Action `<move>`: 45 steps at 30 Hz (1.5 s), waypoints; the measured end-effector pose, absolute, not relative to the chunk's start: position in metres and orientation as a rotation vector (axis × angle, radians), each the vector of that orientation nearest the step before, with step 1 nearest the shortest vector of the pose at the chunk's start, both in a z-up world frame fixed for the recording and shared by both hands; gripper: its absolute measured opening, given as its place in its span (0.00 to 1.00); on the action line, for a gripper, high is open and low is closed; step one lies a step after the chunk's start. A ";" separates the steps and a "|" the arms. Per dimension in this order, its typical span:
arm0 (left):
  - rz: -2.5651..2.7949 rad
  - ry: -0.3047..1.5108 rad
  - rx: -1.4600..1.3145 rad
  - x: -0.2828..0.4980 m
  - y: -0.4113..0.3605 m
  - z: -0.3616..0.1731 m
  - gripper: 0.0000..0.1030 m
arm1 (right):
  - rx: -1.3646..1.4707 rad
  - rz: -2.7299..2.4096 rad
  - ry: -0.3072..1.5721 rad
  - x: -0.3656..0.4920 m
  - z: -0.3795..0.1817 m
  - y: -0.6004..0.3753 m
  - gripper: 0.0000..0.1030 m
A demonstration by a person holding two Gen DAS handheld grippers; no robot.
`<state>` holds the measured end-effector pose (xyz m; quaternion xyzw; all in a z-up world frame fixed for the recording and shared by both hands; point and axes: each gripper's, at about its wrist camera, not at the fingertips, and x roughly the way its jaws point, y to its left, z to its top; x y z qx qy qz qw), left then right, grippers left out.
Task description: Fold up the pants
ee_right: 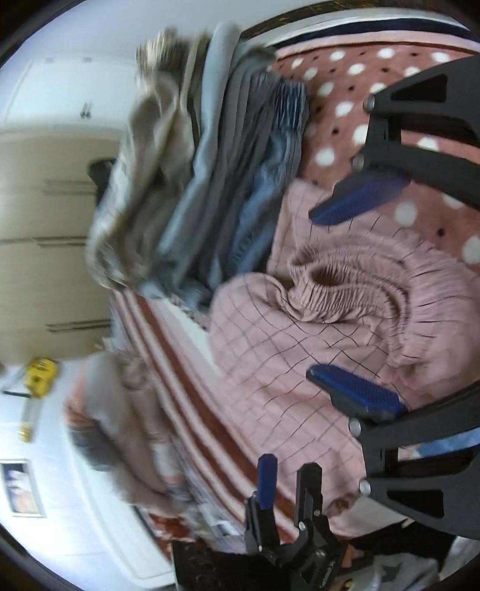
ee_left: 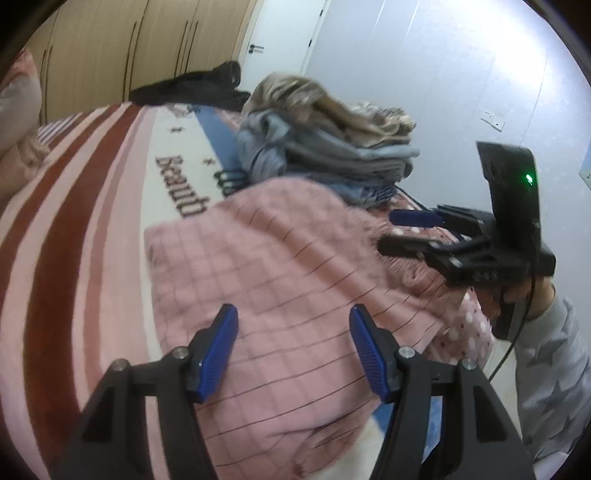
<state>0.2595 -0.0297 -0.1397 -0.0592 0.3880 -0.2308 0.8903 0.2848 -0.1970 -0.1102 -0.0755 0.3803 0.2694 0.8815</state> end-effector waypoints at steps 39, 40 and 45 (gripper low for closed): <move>-0.612 0.895 -0.142 0.234 -0.025 -0.171 0.57 | 0.026 0.389 0.842 0.232 -0.151 -0.240 0.34; -0.612 0.895 -0.147 0.231 -0.024 -0.172 0.57 | 0.050 0.390 0.847 0.224 -0.156 -0.247 0.34; -0.596 0.886 -0.117 0.223 -0.025 -0.172 0.57 | 0.060 0.356 0.839 0.204 -0.163 -0.257 0.33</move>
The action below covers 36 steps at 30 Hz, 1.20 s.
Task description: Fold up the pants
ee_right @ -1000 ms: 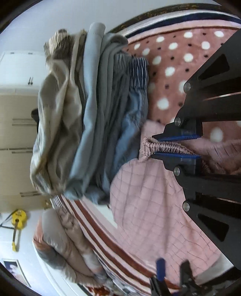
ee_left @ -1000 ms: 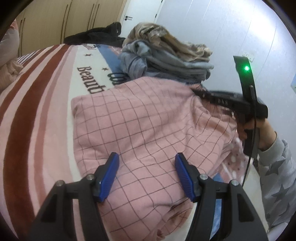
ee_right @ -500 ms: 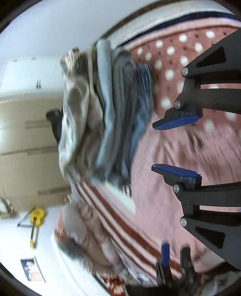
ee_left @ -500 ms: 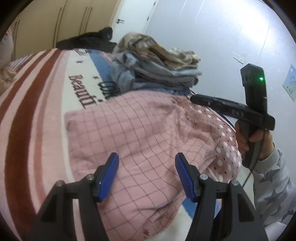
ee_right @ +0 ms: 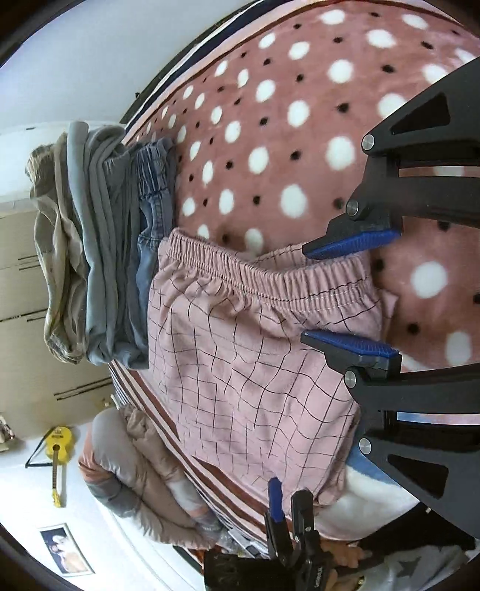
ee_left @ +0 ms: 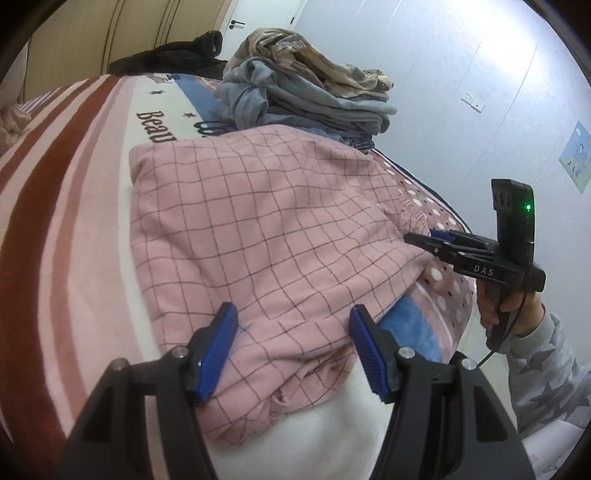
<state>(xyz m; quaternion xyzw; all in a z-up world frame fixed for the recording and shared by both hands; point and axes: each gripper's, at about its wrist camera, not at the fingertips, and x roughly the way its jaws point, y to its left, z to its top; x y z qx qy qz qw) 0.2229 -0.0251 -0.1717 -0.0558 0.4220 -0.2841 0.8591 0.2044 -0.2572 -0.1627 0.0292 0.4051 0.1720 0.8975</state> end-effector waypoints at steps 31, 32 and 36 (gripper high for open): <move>-0.438 0.978 -0.325 0.299 -0.001 -0.188 0.64 | 0.401 0.602 0.969 0.279 -0.180 -0.257 0.65; -0.432 0.976 -0.310 0.298 -0.003 -0.188 0.58 | 0.389 0.601 0.966 0.279 -0.180 -0.254 0.63; -0.438 0.963 -0.298 0.294 -0.004 -0.184 0.37 | 0.369 0.589 0.949 0.276 -0.178 -0.246 0.40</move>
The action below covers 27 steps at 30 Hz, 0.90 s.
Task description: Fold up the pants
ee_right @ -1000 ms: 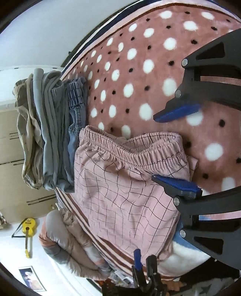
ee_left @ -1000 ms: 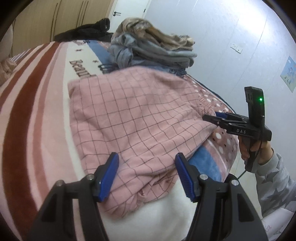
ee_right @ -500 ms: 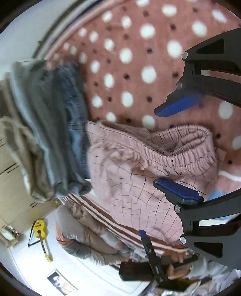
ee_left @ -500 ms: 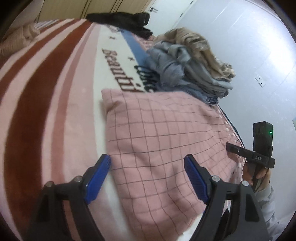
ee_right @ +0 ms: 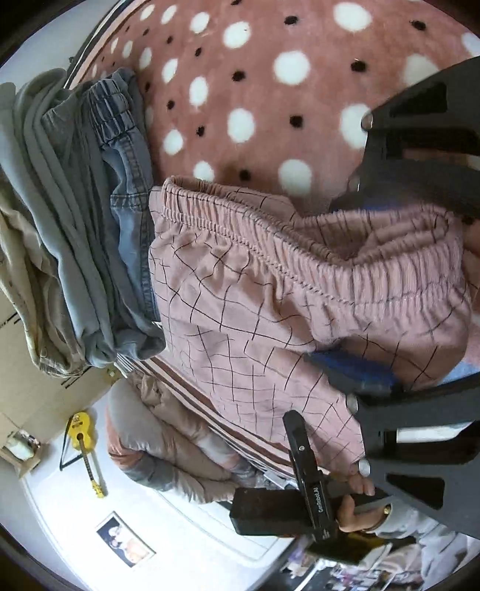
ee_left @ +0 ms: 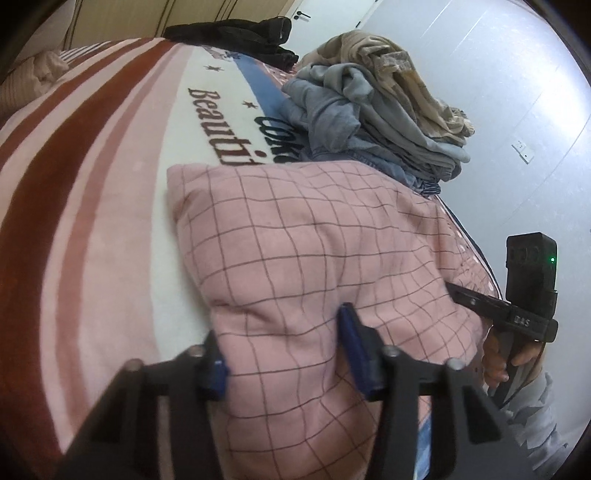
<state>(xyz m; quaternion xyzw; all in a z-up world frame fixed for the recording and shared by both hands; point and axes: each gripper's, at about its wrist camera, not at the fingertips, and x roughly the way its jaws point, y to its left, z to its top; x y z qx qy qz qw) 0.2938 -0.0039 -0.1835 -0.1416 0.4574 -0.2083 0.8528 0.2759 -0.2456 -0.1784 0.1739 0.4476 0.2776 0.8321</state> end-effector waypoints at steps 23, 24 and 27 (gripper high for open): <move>-0.472 0.747 -0.167 0.249 -0.013 -0.077 0.14 | 0.276 0.638 0.704 0.232 -0.076 -0.231 0.18; -0.472 0.737 -0.163 0.248 -0.013 -0.070 0.14 | 0.277 0.638 0.693 0.231 -0.070 -0.233 0.18; -0.477 0.708 -0.157 0.251 -0.016 -0.046 0.14 | 0.282 0.634 0.669 0.234 -0.050 -0.239 0.18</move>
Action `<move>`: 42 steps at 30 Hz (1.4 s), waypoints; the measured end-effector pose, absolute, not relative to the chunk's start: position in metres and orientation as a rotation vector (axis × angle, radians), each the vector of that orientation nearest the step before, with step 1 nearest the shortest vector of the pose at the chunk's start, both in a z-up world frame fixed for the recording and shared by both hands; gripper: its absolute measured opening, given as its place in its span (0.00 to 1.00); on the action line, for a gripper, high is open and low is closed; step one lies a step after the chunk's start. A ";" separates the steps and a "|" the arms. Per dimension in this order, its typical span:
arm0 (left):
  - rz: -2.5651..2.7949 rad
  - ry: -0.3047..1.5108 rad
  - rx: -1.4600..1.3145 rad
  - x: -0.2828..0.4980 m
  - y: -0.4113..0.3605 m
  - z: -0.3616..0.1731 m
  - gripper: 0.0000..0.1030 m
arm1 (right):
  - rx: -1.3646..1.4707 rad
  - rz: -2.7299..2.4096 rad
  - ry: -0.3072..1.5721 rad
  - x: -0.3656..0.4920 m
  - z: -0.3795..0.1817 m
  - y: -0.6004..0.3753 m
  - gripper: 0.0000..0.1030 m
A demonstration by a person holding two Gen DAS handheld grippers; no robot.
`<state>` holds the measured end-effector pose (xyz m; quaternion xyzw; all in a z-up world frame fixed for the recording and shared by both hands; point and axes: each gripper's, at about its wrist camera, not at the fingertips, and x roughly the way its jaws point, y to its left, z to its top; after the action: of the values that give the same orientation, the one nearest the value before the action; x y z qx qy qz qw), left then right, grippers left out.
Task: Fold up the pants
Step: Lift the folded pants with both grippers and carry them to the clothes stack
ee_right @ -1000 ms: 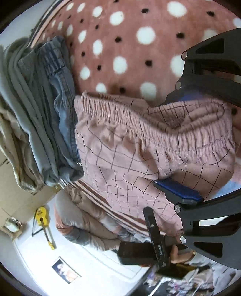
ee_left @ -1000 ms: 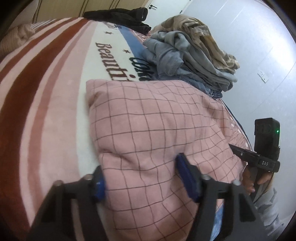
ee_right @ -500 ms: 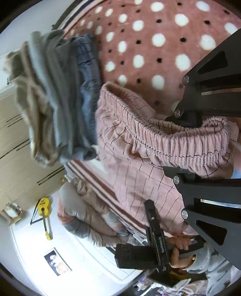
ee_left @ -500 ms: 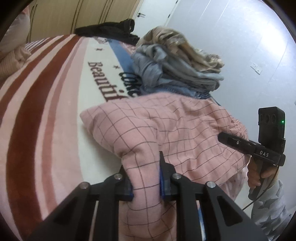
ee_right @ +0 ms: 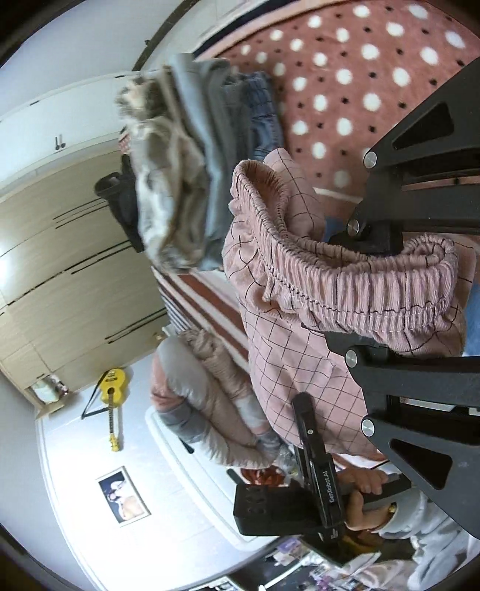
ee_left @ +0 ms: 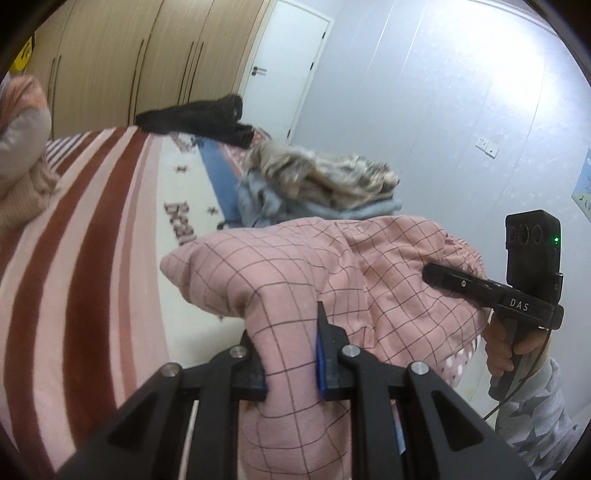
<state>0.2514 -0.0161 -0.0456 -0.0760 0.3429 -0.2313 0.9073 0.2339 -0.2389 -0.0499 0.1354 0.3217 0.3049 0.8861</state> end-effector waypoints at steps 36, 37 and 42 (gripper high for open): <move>-0.475 0.859 -0.153 0.545 -0.123 0.046 0.13 | 0.367 0.415 0.654 0.480 0.037 -0.368 0.17; -0.468 0.879 -0.154 0.550 -0.122 0.034 0.13 | 0.368 0.412 0.675 0.484 0.027 -0.369 0.17; -0.424 0.902 -0.138 0.562 -0.118 -0.010 0.15 | 0.395 0.390 0.723 0.499 -0.010 -0.379 0.18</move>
<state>0.5618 -0.1177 -0.0100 -0.0659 0.4324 -0.2032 0.8760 0.4985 -0.3794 -0.0096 0.1909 0.3490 0.1882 0.8980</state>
